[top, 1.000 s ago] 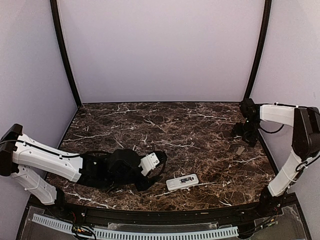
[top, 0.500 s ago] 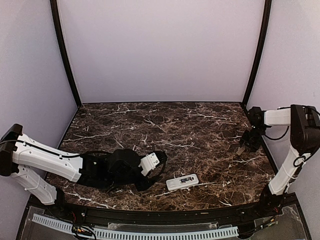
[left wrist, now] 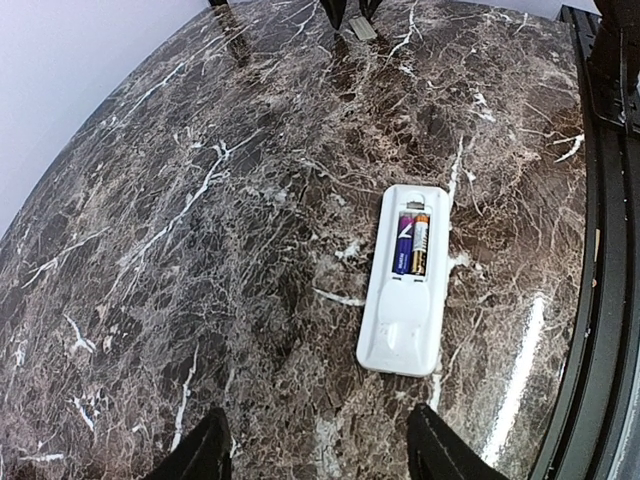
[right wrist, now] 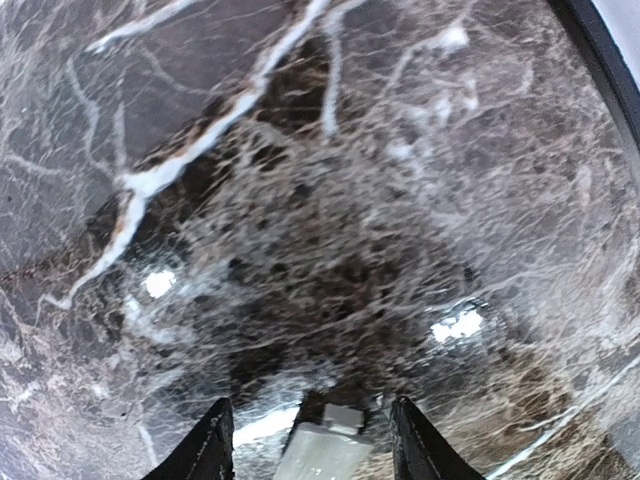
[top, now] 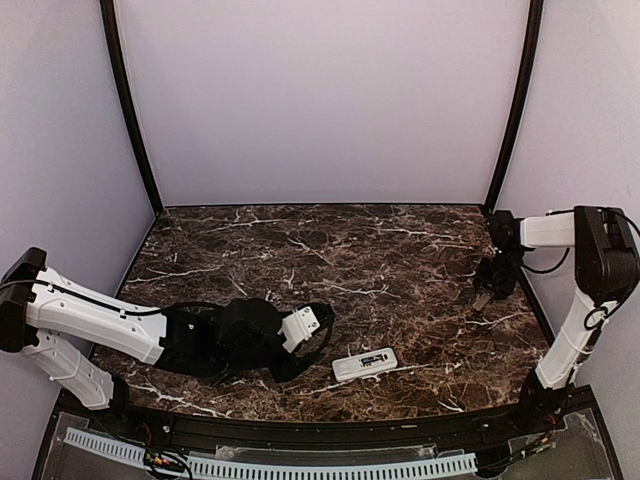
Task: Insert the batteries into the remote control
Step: Pick up the battery cover at the center of the board.
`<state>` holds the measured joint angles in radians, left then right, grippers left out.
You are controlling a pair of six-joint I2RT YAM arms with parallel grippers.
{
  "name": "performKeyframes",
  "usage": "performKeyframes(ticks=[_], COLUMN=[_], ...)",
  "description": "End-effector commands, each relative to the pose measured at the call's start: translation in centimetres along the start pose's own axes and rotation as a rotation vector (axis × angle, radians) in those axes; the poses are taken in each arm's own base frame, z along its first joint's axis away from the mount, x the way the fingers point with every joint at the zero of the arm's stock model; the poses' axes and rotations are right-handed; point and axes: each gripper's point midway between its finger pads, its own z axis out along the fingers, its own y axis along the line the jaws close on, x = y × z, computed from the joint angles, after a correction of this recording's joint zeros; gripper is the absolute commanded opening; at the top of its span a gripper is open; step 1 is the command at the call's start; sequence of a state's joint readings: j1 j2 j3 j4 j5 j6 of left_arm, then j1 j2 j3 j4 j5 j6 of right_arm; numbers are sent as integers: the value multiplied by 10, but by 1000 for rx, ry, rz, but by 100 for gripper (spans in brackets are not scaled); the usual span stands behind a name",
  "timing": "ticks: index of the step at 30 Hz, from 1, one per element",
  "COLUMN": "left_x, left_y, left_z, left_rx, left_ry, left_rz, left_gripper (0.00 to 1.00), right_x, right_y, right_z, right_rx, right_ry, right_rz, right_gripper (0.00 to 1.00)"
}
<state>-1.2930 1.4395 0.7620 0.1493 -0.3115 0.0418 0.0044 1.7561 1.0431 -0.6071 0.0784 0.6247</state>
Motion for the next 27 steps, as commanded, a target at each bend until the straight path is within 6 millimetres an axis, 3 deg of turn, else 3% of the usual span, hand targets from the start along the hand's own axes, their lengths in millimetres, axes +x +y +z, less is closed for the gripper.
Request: performKeyframes(ticks=[1,5,15,27], left_x=[8,10,10,9], left_y=[4,6,10,12], left_z=[2,4,3,2], left_rx=[-18,-23,-38,-41], left_ry=[12,15,15,12], left_rz=[8,12,11,10], left_gripper=[59,59,59,59], right_x=[40,46,46,65], right_y=[1,14,14,8], right_z=[16,14,16,12], right_rx=[7,-66,-47,1], right_ry=[149,180,206,220], right_rz=[-30,-14,-27,-56], right_gripper=[48,45,33,30])
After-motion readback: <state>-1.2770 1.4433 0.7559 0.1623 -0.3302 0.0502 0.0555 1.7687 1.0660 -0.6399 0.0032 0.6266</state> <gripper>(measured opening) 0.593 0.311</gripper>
